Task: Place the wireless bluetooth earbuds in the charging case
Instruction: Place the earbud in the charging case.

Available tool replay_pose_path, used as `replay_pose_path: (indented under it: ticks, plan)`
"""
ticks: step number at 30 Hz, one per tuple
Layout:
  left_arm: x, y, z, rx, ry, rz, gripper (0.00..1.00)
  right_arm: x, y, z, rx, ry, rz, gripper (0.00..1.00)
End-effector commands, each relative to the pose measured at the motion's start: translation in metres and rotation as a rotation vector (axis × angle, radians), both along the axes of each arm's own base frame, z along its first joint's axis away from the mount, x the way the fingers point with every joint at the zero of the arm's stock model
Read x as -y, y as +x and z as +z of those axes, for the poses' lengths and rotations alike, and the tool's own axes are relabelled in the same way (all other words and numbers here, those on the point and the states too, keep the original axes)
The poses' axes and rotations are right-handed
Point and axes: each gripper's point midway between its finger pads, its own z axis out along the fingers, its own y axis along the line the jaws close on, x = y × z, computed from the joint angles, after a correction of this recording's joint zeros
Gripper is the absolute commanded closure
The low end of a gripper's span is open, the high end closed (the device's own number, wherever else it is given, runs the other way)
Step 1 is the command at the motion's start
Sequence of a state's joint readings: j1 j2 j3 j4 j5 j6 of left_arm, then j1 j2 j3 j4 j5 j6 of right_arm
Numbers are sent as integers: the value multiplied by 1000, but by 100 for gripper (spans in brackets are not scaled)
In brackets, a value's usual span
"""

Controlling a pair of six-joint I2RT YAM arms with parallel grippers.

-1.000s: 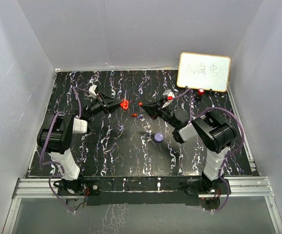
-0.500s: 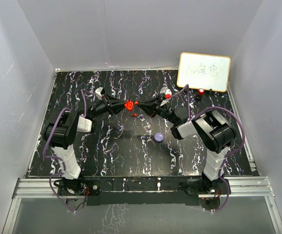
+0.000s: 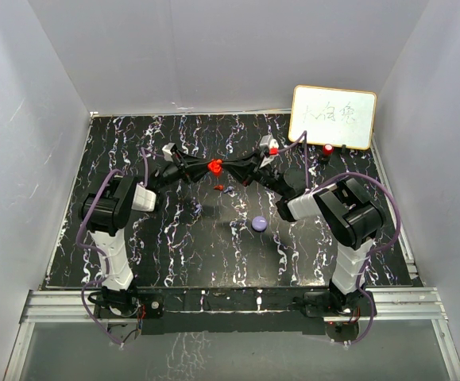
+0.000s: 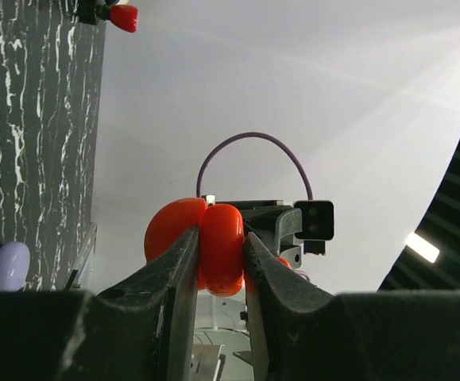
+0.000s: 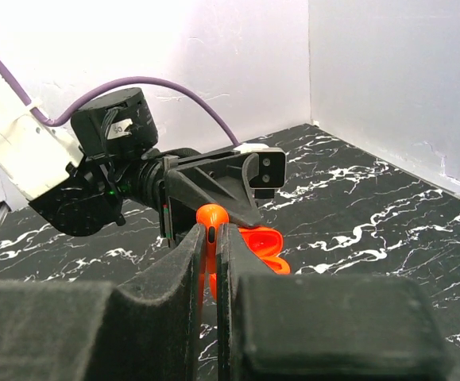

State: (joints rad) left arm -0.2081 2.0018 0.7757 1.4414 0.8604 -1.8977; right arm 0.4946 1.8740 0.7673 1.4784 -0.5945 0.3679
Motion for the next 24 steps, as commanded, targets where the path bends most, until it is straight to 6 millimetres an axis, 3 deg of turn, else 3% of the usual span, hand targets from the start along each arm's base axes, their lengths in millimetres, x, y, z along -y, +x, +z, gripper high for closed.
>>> replay_pose_path:
  ticks: [1,24]
  plan:
    - [-2,-17,79,363,-115,-10,100,10,-26,85,342,187,18,100]
    - [3,-32,107,415,-145,-29,100,1,-17,77,322,191,20,100]
